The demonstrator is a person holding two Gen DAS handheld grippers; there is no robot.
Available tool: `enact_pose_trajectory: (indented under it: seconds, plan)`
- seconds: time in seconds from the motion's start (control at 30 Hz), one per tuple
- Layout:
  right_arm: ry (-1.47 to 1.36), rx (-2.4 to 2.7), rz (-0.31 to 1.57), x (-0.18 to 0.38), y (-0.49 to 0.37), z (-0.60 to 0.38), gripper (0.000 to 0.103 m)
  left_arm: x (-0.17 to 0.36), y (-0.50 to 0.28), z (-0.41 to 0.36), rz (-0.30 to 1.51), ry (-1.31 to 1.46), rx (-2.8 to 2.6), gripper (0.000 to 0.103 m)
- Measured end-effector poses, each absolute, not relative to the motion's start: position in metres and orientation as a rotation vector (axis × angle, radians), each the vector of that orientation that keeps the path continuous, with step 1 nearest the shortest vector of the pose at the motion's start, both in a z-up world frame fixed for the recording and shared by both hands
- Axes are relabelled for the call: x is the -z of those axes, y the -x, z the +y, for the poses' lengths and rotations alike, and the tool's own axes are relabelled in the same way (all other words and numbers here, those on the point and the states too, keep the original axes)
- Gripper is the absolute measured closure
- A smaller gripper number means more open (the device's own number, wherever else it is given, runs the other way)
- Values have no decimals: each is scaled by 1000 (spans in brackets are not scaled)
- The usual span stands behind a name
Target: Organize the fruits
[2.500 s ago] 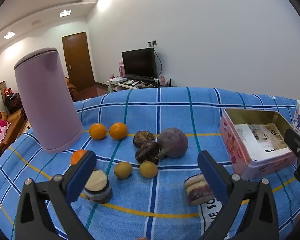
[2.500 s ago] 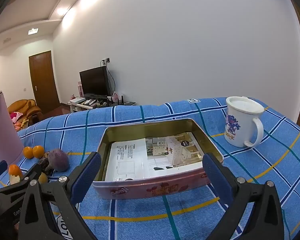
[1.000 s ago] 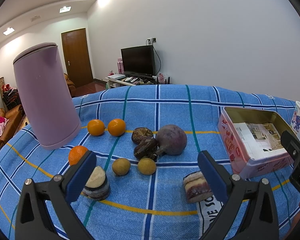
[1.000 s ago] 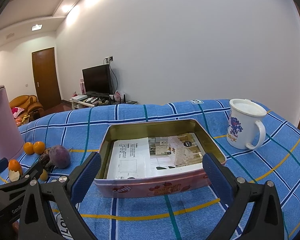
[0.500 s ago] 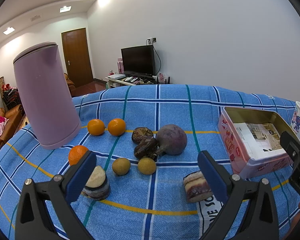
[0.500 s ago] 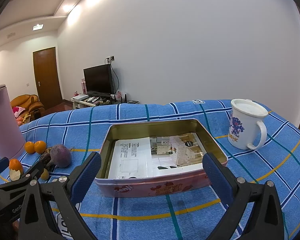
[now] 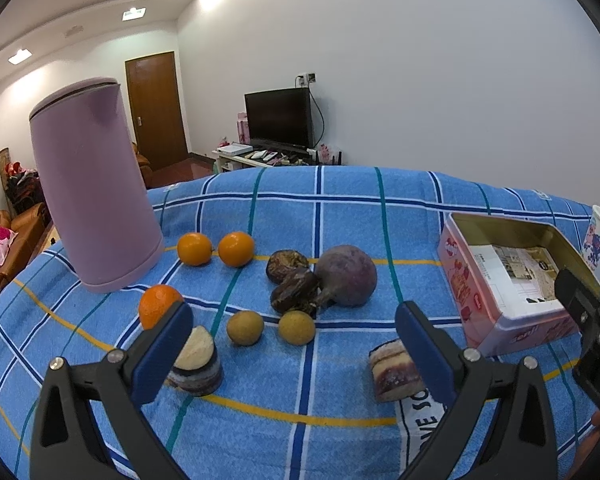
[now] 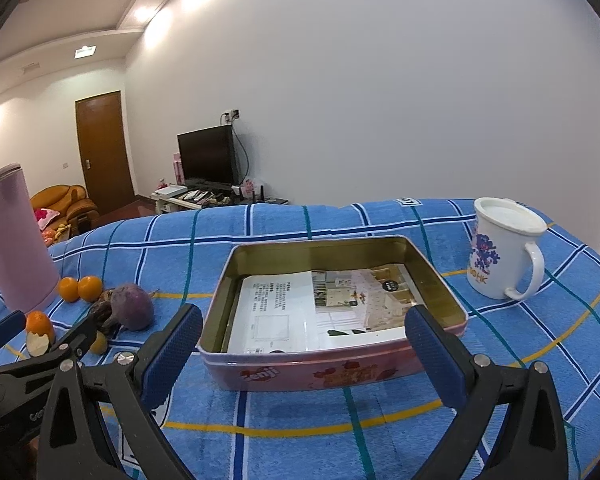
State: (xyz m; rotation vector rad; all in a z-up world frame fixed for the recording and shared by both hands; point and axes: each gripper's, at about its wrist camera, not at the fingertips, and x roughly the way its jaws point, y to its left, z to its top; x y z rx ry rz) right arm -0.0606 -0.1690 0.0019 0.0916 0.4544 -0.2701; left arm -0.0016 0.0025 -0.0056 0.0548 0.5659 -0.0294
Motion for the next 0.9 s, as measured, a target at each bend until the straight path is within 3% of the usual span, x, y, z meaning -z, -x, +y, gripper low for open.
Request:
enact_pose_trajectory:
  seconds: [0.4,0.57,0.63,0.9]
  plan:
    - [-76,175,462,-1,63,-156,2,9,8,18,617,-22,-3,0]
    - [-57,107,478,1,63,-146,20,8,13,25,634,-44,-8,0]
    - [-53,85,494,2,61,-143,23,8,13,33,650,-40,6,0]
    - [-129,-37,601,15,52,-138,24,16,20,92,722,-17,0,0]
